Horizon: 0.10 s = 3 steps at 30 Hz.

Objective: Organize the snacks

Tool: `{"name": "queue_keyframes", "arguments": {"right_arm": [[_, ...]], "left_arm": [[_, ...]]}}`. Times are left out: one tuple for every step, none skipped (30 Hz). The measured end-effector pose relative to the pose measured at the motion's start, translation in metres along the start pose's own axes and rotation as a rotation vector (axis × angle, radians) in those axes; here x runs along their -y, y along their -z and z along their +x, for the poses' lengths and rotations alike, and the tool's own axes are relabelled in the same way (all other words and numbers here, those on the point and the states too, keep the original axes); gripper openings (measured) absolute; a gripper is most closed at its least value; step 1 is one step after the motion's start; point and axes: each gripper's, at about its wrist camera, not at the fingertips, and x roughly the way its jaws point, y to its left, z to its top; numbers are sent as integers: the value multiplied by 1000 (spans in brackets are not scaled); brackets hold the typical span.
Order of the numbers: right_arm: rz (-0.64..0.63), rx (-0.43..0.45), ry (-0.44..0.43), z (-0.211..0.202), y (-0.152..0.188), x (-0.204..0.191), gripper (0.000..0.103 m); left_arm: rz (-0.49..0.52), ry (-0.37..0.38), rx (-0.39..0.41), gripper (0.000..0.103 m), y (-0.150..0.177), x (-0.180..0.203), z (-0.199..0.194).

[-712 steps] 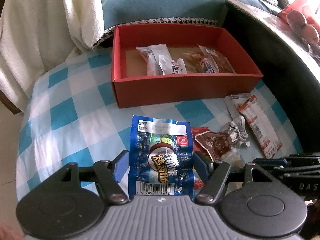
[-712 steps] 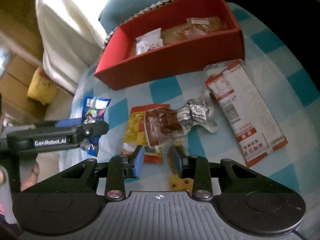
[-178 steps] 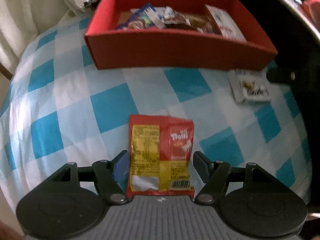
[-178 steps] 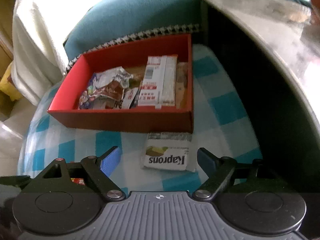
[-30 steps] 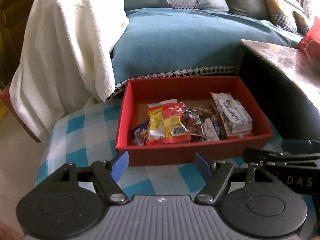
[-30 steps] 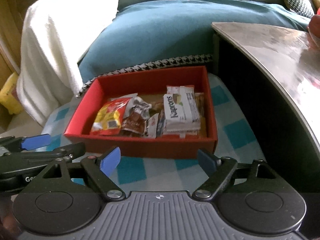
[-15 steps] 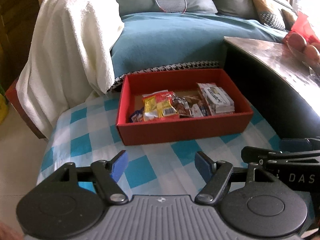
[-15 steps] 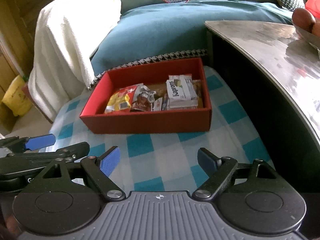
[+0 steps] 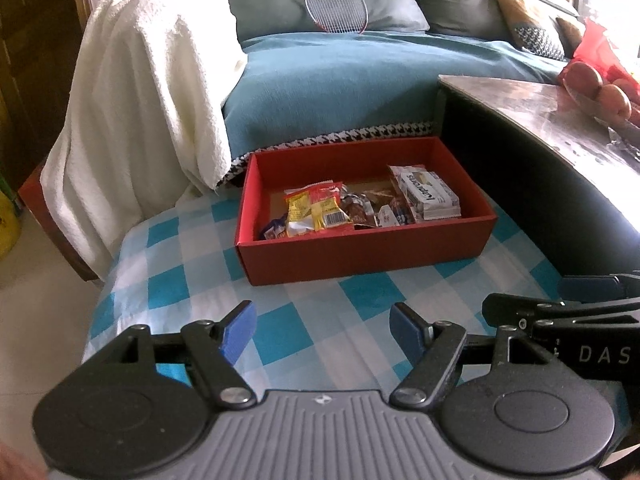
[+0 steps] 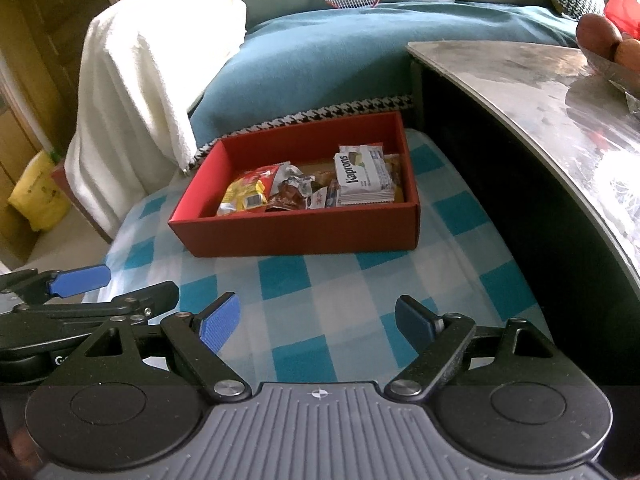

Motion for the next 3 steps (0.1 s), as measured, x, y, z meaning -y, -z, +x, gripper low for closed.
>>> {"name": "queue_keyframes", "arguments": {"right_arm": [[0, 0, -1, -1, 0, 0, 89], [-1, -1, -2, 0, 1, 0, 90], [-1, -1, -3, 0, 1, 0, 91]], "left_arm": [[0, -1, 0, 68, 0, 0, 0], [-1, -1, 0, 68, 1, 0, -1], [-1, 0, -1, 68, 1, 0, -1]]}}
